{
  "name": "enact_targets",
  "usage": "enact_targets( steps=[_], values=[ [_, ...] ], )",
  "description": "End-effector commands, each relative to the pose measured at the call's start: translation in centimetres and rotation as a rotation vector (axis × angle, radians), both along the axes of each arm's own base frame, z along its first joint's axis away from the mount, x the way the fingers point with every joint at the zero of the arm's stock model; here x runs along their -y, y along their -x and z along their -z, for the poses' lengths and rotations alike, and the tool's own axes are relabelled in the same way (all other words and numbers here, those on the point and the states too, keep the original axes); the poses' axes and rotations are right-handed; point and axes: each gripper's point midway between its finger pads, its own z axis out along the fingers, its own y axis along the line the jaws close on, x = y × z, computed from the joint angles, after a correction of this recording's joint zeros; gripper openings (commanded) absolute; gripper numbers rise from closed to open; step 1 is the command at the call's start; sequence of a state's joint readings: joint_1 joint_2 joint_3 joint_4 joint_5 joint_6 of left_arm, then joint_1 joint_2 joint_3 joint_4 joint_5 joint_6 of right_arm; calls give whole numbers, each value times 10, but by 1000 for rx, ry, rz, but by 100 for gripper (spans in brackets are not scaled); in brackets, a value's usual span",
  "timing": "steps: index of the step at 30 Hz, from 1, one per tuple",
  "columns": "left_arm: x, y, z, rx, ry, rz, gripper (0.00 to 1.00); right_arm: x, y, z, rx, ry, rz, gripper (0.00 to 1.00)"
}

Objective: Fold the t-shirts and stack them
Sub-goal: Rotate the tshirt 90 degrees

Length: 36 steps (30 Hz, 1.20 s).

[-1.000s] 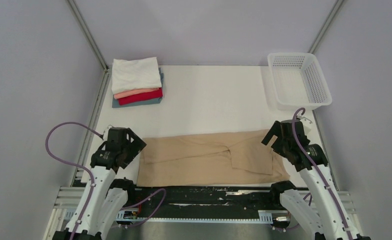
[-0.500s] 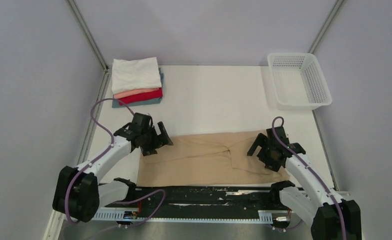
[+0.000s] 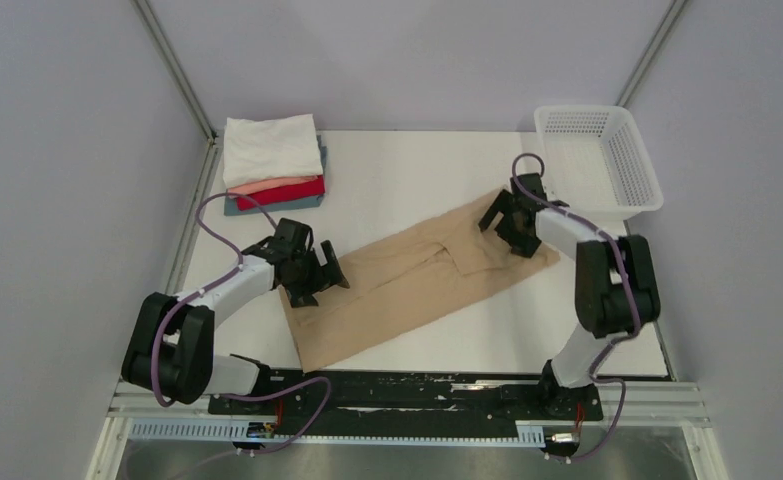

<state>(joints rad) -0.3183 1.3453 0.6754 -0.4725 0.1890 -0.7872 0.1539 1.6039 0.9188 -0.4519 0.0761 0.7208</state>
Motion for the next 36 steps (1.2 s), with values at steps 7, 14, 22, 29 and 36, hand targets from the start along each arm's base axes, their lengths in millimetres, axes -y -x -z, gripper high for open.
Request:
enact_targets(
  steps=[7,14,22,29,36],
  values=[
    [65,3,-17,120,103,189,100,-108,-229,4,274,-257,-408,100],
    [111,32,-5,67,169,356,100,-201,-287,20,382,-422,-507,100],
    [157,77,-21,147,177,606,100,-224,-304,-42,562,-469,-570,100],
    [109,67,-67,339,-29,521,100,-183,-270,-189,730,-174,-644,100],
    [7,69,-44,298,-250,244,100,-130,-113,-152,476,-111,-498,100]
  ],
)
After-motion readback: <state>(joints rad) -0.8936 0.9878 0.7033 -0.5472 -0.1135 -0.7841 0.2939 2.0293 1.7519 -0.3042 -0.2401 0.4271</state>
